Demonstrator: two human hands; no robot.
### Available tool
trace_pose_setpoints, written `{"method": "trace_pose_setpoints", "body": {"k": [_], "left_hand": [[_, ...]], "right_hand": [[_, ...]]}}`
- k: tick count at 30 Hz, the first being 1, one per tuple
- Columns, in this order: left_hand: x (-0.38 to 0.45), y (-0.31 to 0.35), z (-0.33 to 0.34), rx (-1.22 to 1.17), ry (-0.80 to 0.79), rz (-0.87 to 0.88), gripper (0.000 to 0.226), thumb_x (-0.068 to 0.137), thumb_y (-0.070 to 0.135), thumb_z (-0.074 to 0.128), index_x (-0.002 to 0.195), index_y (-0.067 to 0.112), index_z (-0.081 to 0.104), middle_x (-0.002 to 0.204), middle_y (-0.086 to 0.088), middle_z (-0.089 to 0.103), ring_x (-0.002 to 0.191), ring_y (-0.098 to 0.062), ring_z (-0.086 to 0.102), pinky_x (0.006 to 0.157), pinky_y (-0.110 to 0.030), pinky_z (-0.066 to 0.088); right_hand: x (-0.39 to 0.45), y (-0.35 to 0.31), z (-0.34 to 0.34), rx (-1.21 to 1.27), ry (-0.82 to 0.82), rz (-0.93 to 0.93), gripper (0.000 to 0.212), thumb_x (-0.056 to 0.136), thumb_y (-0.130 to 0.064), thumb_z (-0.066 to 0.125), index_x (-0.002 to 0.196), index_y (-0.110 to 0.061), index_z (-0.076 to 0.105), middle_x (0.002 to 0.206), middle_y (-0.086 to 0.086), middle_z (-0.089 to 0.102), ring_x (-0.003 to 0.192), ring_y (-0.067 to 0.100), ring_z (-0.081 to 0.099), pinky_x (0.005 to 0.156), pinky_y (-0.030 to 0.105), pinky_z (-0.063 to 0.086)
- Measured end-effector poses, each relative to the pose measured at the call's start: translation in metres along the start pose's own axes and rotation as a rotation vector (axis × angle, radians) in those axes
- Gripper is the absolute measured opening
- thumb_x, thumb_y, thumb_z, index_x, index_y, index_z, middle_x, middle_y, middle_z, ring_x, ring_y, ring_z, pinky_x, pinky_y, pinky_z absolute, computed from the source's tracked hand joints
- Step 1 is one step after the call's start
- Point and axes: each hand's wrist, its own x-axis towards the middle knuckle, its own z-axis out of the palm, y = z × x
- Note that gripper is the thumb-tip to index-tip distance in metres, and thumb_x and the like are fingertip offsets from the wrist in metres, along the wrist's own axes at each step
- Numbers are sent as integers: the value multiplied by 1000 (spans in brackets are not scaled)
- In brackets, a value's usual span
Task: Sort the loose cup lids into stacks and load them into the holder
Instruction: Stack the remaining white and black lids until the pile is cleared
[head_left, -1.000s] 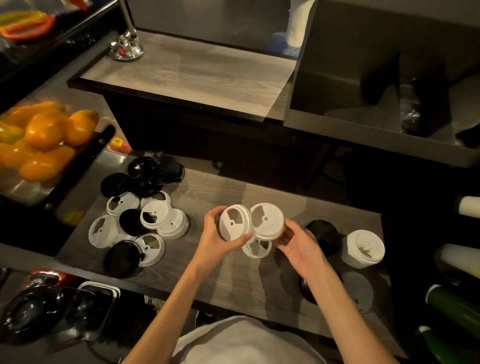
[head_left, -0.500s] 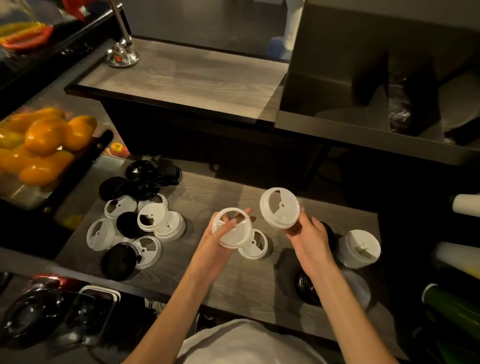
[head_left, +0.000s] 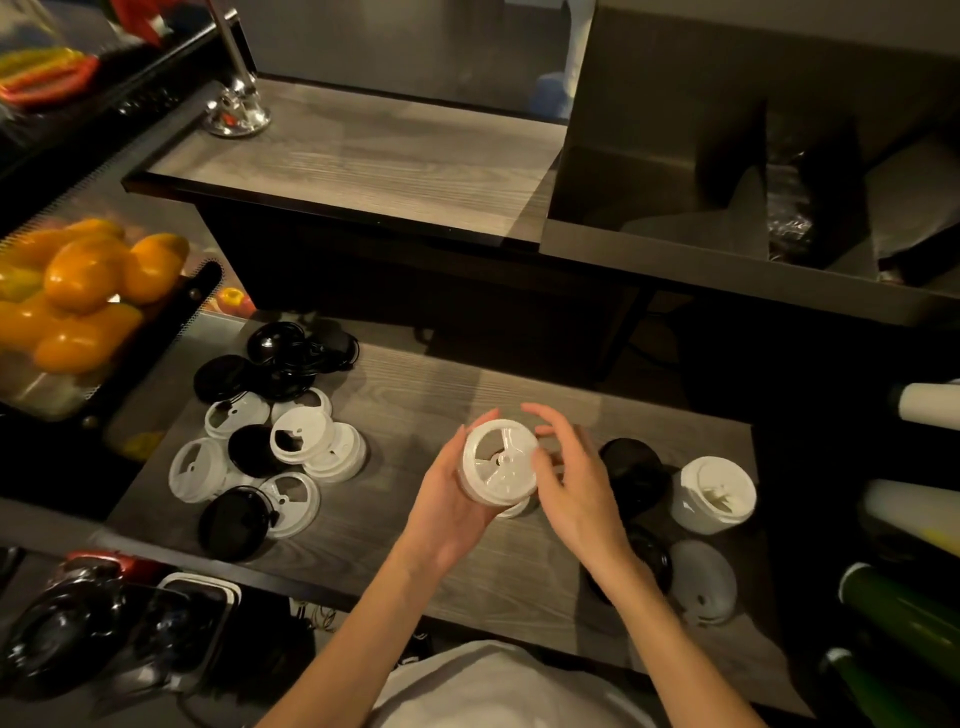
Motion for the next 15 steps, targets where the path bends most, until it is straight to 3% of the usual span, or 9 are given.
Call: {"method": "trace_pose_setpoints", "body": {"k": [3, 6, 8, 12, 15], "left_hand": [[0, 0, 0, 20, -7, 28, 46, 109, 40, 34, 144, 20, 56, 140, -17, 58, 122, -28, 55, 104, -46, 44], [1, 0, -1, 7, -5, 54, 45, 108, 39, 34, 143, 21, 57, 133, -13, 61, 118, -26, 56, 96, -41, 46], [-1, 1, 2, 12, -3, 61, 46, 106, 36, 35, 140, 18, 61, 129, -13, 63, 114, -25, 58, 95, -39, 46], [-3, 2, 4, -29, 27, 64, 46, 103, 30, 36, 102, 16, 80, 106, -8, 73, 91, -17, 70, 80, -29, 54], [-3, -2, 3, 57, 10, 107, 47, 108, 18, 28, 109, 17, 75, 108, 1, 77, 93, -12, 72, 80, -26, 57]], "right_hand": [[-2, -2, -7, -156, -176, -137, 58, 95, -51, 66, 147, -54, 41, 145, -26, 33, 124, -5, 45, 94, 18, 48], [-3, 1, -10, -257, -221, -195, 83, 81, -50, 82, 152, -45, 38, 150, -25, 25, 127, -1, 44, 99, 24, 52], [-3, 2, -8, -278, -197, -217, 87, 81, -48, 83, 154, -41, 35, 147, -23, 27, 128, 3, 46, 100, 29, 55], [-6, 1, -1, -279, -194, -243, 96, 82, -52, 81, 159, -45, 23, 152, -24, 26, 135, 2, 42, 101, 26, 53], [-8, 0, -1, -278, -164, -263, 94, 80, -53, 81, 157, -47, 27, 150, -26, 29, 133, 2, 45, 100, 26, 54]]}}
